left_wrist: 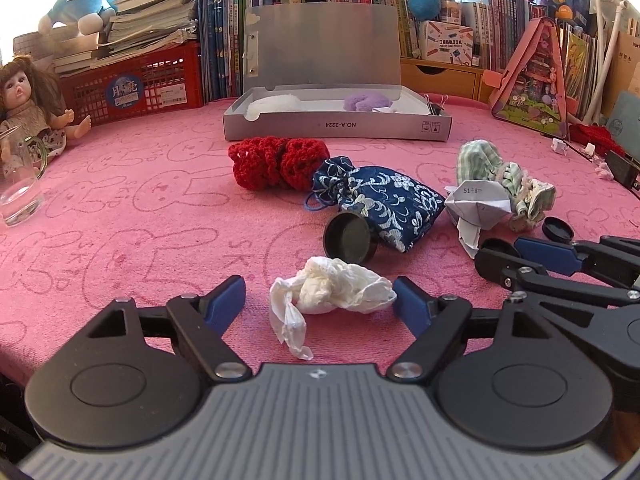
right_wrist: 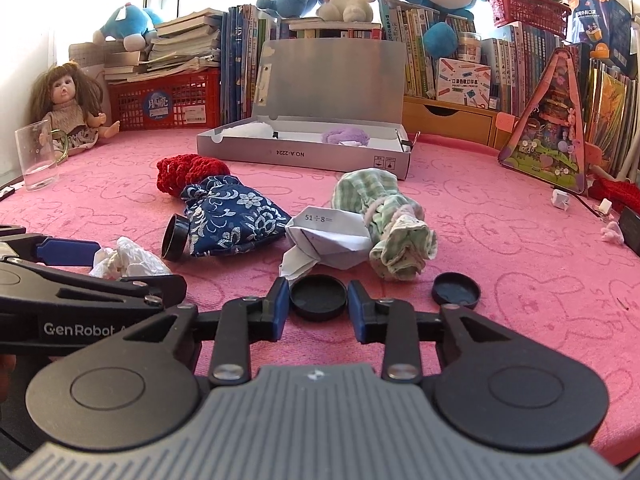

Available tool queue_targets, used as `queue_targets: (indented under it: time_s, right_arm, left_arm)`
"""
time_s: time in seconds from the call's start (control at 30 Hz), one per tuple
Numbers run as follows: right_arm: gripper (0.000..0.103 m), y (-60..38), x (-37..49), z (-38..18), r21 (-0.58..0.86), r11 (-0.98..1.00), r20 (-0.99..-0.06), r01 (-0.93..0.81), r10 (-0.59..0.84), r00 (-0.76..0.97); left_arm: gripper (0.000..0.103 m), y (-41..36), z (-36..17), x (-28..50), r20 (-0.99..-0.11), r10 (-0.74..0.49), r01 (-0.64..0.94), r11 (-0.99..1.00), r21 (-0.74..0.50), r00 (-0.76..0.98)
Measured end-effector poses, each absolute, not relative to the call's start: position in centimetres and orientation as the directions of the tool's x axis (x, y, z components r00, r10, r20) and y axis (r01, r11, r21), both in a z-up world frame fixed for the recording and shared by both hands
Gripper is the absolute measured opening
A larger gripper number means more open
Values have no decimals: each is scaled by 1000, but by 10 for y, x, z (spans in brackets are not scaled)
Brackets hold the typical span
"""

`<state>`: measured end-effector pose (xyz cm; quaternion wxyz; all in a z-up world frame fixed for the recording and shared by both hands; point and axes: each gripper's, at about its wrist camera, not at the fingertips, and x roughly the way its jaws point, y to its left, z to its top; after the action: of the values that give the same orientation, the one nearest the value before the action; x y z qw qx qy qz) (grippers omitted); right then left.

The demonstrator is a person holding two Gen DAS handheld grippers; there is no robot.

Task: Organize objects
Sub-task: 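Hold the tissue in the left gripper while the right gripper grasps a black round lid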

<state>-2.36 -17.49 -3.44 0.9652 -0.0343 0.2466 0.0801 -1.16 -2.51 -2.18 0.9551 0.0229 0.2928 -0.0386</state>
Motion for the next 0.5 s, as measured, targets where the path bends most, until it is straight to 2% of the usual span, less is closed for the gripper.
queue_targets:
  time_s: [0.2, 0.5]
  right_arm:
    - [37, -164, -29, -29, -30, 978, -478, -206, 166, 862]
    - [37, -164, -24, -22, 6, 977, -474, -214, 192, 859]
  left_arm:
    - [60, -28, -19, -13, -550, -66, 96, 995, 27, 833]
    - [56, -26, -10, -14, -527, -67, 95, 995, 26, 847]
